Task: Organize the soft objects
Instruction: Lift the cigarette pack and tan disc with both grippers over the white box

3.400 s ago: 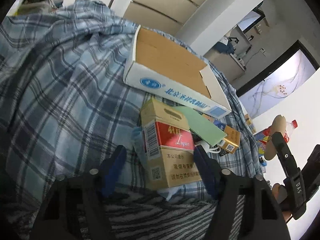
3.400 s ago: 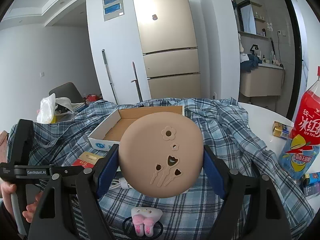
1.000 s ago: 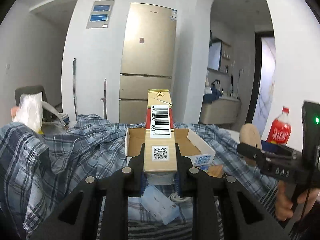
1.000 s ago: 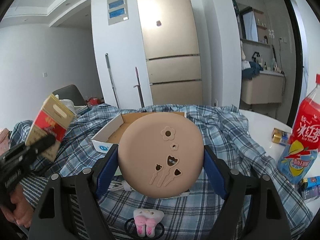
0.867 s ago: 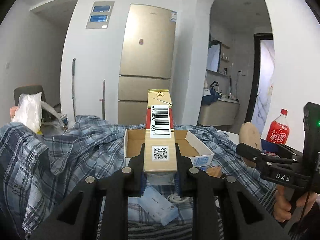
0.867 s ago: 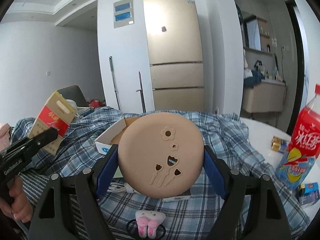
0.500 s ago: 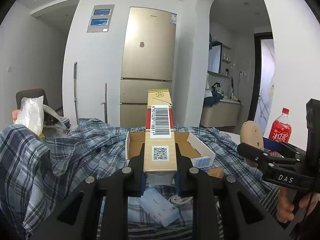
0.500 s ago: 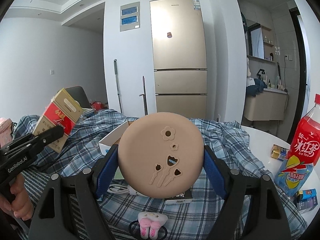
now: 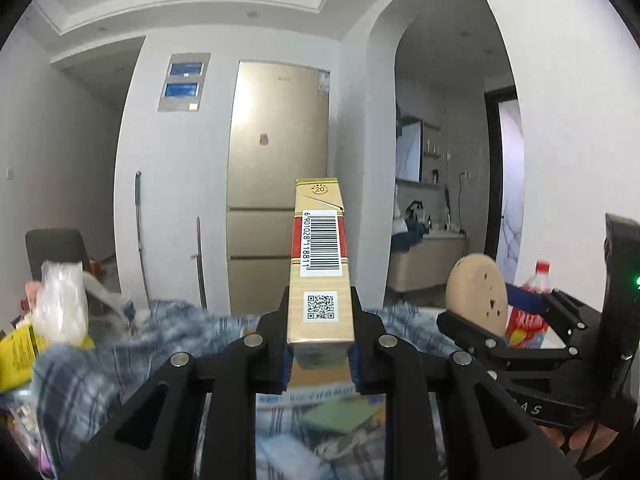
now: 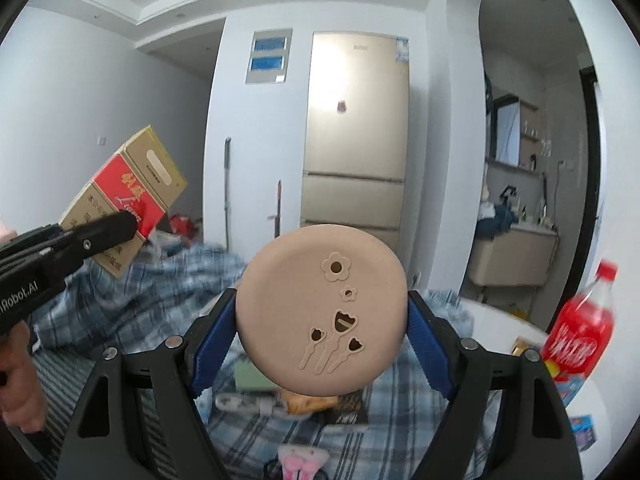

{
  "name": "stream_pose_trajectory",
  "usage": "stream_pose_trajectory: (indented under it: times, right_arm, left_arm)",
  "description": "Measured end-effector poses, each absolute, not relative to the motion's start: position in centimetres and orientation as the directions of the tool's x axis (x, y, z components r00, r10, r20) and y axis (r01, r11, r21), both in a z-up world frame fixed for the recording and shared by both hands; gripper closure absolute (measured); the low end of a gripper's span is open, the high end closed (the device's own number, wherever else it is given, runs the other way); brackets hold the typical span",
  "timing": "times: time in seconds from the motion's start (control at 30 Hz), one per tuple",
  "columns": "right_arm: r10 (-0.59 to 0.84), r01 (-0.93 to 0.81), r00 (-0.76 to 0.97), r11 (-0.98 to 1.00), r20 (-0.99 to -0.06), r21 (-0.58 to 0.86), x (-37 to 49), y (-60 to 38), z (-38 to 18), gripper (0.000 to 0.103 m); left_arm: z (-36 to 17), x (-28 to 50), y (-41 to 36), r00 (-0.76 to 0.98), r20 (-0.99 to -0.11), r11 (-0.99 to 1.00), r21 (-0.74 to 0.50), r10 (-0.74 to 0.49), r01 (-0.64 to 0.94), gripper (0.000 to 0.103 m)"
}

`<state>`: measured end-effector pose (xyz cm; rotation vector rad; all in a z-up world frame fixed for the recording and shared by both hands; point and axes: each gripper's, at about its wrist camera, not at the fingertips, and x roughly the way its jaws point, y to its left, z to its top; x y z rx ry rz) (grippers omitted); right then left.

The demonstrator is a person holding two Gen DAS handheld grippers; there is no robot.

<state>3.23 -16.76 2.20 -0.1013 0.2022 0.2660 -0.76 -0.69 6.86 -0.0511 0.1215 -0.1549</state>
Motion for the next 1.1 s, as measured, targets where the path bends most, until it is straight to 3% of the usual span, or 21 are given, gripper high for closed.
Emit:
stream_pose_trajectory:
  times: [0.27,0.57,0.7,0.83,1.1]
  right_arm:
    - [0.213,-0.215,0.972,0.976,-0.097,-0.015,5.3,-17.3,9.2,0.023]
    - [0.222,-0.215,0.973,0.972,-0.064,0.094,11.6,-17.3,12.3,0.023]
    - [0.224,-0.219,0.973,0.972,-0.056,0.084,14.0,-16.7,10.8,0.023]
    - [0.231,-0.222,0.969,0.970,-0.086,0.103,15.8,-16.5,8.2,0.023]
    - [0.284,-0.276,0.947,0.958,-0.152,0.072,17.4,-15.2,2.2,0.023]
  left_arm:
    - [12.9,1.4,-1.2,0.993,0.016,0.991,-0.063,-0.120,0.121,0.080]
    - [13.6,7.7,0.2,0.992,0.053,0.988,-0.097,-0.115,0.119,0.080]
    - [11.4,11.3,2.0,0.991,-0.015,0.979,-0.161,-0.132,0.128,0.080]
    - [9.9,13.3,2.2,0.991,-0.052,0.988,-0.098,-0.126,0.121,0.080]
    - [4.6,15.9,4.8,0.981,-0.137,0.981,-0.161,-0.134,0.112,0.080]
